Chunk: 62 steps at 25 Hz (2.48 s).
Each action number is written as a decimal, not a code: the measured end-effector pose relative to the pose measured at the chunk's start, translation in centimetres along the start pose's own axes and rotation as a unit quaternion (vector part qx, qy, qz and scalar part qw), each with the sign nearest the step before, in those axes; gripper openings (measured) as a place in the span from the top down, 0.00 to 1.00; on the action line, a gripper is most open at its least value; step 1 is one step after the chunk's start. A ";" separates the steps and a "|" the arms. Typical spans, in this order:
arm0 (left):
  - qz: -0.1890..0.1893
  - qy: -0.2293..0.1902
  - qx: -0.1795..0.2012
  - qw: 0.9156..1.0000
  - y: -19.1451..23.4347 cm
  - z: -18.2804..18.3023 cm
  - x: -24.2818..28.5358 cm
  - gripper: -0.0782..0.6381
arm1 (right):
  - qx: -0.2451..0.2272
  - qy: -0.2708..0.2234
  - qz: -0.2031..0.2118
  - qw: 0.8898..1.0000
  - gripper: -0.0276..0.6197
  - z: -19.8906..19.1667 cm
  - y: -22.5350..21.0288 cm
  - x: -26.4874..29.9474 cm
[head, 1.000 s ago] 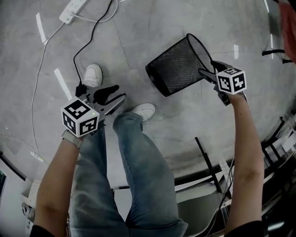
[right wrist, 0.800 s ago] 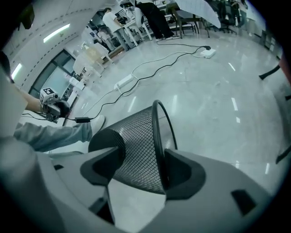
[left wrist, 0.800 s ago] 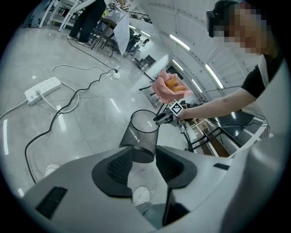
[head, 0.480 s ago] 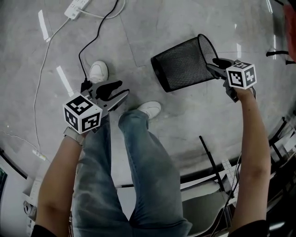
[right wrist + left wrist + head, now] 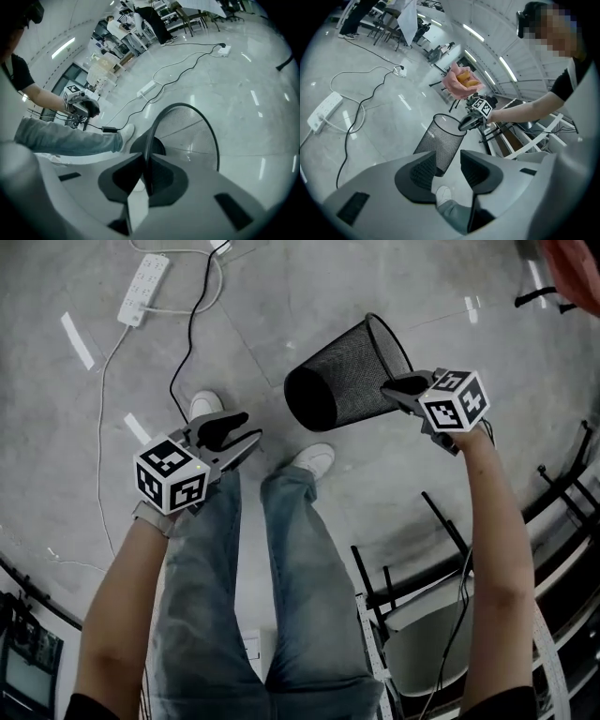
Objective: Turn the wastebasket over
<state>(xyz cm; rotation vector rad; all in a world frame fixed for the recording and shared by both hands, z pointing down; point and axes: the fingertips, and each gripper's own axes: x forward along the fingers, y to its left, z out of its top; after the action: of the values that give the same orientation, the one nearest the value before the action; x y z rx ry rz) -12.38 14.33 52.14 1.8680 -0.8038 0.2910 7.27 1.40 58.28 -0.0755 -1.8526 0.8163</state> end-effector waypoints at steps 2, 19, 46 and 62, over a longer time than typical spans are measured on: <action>-0.011 0.013 0.015 1.000 -0.4 0.9 0.0 0.67 | 0.001 -0.008 0.002 1.000 0.91 -0.4 1.7 -0.1; -0.114 0.179 0.147 0.966 -0.9 3.8 0.2 0.67 | 0.057 0.001 -0.294 0.954 0.92 -4.2 4.8 2.5; -0.142 0.251 0.195 0.938 -1.1 -0.2 4.6 0.67 | 0.074 -0.009 -0.400 0.913 0.88 -3.5 8.2 12.4; -0.137 0.151 0.195 0.959 -14.3 9.3 2.1 0.67 | 0.117 -0.226 -0.291 0.922 0.66 -0.5 15.0 -6.6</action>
<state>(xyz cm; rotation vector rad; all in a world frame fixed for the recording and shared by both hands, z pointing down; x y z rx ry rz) -3.08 8.66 38.86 2.2009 -0.2842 0.5737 5.89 10.42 44.66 0.8440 -2.0207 0.6493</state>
